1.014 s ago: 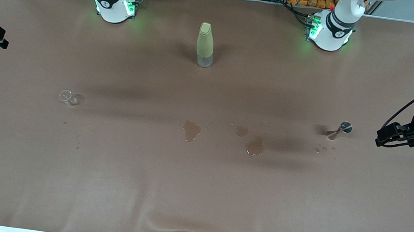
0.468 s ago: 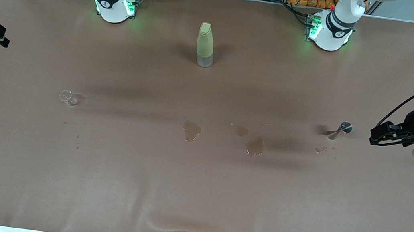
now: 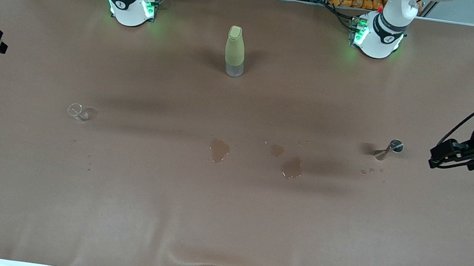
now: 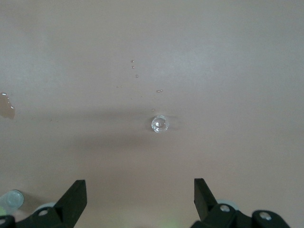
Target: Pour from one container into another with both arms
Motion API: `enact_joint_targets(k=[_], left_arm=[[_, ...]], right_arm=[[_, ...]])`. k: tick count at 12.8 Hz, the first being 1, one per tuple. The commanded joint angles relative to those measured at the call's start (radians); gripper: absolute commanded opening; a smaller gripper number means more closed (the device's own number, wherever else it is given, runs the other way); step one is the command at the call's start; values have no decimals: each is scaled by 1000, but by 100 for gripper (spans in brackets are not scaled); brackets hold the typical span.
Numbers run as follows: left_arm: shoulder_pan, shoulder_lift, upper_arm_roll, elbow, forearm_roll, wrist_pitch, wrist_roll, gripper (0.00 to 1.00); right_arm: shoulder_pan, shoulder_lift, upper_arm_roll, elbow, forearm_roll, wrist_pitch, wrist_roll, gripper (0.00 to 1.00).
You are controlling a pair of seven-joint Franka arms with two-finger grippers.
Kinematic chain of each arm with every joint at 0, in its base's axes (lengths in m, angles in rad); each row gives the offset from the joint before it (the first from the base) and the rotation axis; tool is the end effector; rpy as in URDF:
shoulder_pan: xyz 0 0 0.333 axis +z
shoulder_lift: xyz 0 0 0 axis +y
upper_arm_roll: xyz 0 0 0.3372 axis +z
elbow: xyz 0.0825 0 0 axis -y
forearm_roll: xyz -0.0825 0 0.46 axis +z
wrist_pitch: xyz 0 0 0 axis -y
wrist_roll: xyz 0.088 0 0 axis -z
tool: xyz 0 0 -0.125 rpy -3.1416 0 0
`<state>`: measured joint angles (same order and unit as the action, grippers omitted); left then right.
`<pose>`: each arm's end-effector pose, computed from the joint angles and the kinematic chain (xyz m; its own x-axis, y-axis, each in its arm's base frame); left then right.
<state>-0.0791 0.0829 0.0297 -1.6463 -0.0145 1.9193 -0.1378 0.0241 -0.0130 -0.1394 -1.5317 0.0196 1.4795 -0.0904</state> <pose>0.6865 -0.0359 0.5650 0.9782 0.0935 0.1855 0.0880 -0.9954 0.0377 0.6124 -0.0689 0.6492 0.9990 -0.0230 -0.0372 -0.0239 -0.9994 -0.0248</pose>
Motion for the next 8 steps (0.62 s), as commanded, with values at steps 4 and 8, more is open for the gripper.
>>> enact_joint_targets(k=[4,8], left_arm=[[-4,-14,-16,79,-1,-154,21,100],[-5,-8,-20,125,-16,-155,14,100]], right_arm=[[-32,-18,7,-10,19,-21,8,100],[-32,-16,7,-7,19,-10,6,100]])
